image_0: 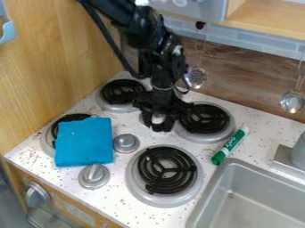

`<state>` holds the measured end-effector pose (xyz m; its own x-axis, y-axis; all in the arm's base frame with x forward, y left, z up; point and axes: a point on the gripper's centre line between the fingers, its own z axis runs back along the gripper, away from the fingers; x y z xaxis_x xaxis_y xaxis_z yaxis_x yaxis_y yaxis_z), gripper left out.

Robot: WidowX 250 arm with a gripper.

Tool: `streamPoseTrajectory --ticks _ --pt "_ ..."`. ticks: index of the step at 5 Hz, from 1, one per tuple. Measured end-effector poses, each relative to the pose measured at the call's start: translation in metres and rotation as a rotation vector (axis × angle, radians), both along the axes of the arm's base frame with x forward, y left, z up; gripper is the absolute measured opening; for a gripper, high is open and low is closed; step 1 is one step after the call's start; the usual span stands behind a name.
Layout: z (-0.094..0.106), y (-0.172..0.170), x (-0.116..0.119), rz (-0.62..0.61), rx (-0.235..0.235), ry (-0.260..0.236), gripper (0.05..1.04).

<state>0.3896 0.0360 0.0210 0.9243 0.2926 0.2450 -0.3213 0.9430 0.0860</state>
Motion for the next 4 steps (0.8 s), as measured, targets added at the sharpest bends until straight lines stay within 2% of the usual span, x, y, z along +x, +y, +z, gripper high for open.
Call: streamPoseTrajectory --ticks 1,2,3,4 --pt "0.008 -0.006 -0.019 -0.036 -0.031 0.019 0.590" --pt "0.013 -0.008 -0.042 -0.065 -0.036 0.045 0.590" --pt "0.020 -0.016 -0.066 -0.085 -0.075 0.063 0.590" --pt "0.023 -0.018 -0.092 -0.109 -0.074 0.087 0.590"
